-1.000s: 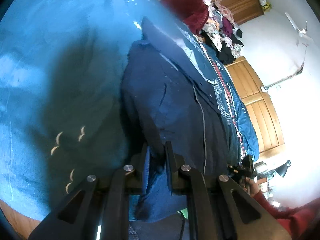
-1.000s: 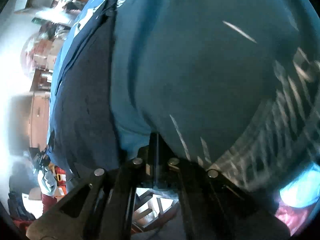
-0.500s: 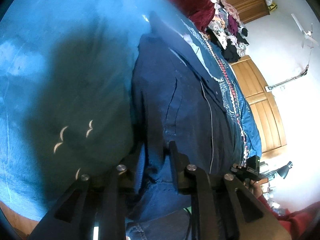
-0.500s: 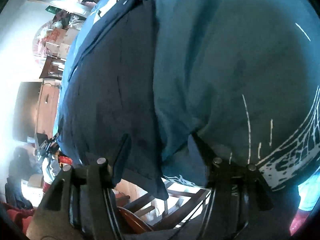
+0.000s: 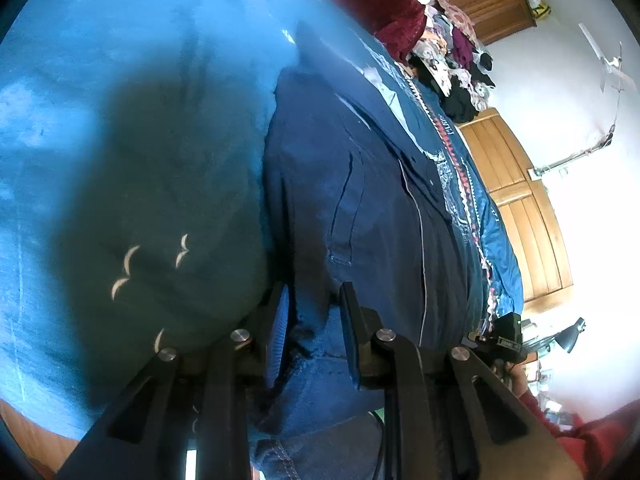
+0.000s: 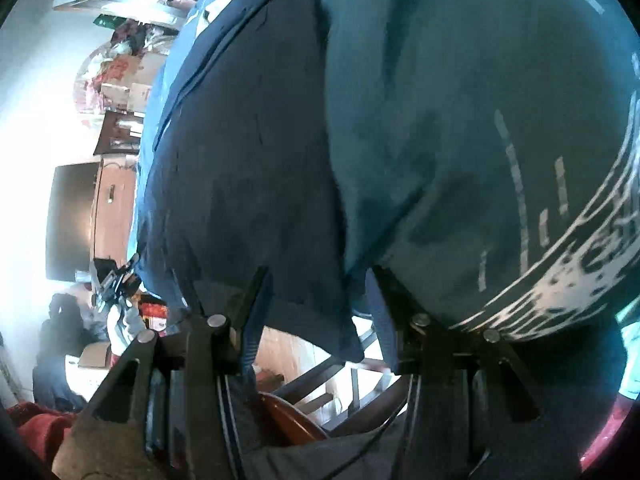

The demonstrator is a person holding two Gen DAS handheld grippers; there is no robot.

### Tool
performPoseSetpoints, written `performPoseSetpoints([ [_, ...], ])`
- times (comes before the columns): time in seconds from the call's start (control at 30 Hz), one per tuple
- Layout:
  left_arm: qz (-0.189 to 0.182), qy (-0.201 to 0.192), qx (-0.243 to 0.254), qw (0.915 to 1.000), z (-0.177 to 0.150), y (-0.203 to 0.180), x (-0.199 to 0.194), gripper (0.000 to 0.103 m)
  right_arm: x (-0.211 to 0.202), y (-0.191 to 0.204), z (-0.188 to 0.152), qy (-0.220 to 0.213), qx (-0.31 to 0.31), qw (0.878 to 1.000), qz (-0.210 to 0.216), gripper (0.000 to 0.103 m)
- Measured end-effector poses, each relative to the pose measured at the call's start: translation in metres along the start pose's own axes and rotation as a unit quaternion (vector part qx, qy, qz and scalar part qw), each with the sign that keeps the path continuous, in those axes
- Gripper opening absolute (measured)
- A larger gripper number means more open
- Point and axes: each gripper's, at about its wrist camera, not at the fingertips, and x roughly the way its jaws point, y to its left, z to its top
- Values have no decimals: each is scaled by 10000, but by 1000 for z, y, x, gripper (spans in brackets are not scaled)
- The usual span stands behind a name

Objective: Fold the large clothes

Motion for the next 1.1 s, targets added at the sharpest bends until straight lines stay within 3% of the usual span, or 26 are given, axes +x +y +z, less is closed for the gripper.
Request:
performPoseSetpoints([
  [0.17, 45, 14, 3, 10000, 0, 1, 1, 24, 13, 3, -2, 130, -130, 9995, -239, 48],
  [0.23, 56, 36, 13, 10000, 0, 1, 1, 24, 13, 5, -3, 165, -115, 9998, -22, 41],
  [0.37, 87, 91, 78, 9999, -1, 2, -1, 24, 4, 15, -6, 144, -189, 9992, 310, 40],
  [0.57, 49, -9, -6, 10000, -3, 8, -11, 24, 24, 10, -1, 286, -100, 9993, 202, 40],
  [0.67, 54, -2, -52, 10000, -8, 10, -13, 24, 23, 19, -2, 294, -178, 9986, 412, 37],
  [0.77, 53, 7, -29, 10000, -14, 11, -22, 33, 11, 30, -2, 176, -264, 9970, 700, 29],
  [1.1, -241, 295, 89, 9992, -21, 2, -19, 35, 17, 32, 1, 124, -265, 9961, 835, 35],
])
